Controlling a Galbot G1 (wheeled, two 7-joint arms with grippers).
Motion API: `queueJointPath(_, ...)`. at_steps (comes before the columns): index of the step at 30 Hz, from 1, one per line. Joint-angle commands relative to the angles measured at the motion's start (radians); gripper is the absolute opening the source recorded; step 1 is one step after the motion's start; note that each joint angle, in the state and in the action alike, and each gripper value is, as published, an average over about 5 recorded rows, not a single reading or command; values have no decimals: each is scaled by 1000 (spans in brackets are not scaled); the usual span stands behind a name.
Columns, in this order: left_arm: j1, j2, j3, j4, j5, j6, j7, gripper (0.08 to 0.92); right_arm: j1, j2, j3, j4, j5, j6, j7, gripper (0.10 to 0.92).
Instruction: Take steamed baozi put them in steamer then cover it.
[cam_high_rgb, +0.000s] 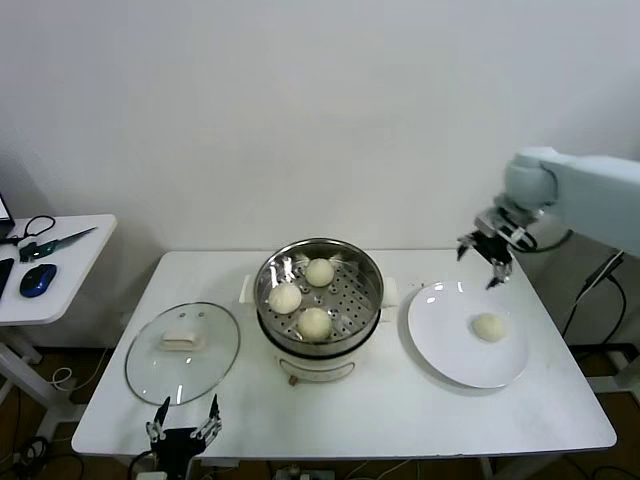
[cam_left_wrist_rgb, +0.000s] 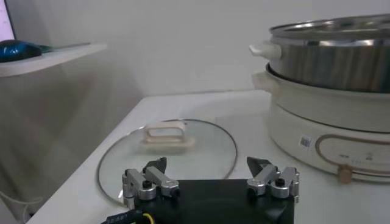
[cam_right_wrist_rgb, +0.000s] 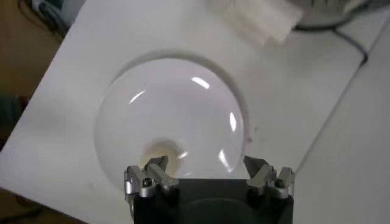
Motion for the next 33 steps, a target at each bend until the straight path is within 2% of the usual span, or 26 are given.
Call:
queueJointPath(1, 1, -2, -3, 4, 3, 3, 1, 823, -364, -118, 297, -164, -101, -136, 28, 823)
queueJointPath(13, 16, -8, -2, 10, 15, -3, -1, 823, -554, -13, 515, -347, -160, -97, 21, 823)
queueJointPath(30, 20, -11, 3, 14, 34, -5, -3, 823, -621, 42, 604, -393, -197, -100, 35, 822)
queueJointPath(33, 21, -11, 4, 14, 34, -4, -3, 823, -611, 38, 598, -391, -213, -99, 31, 791)
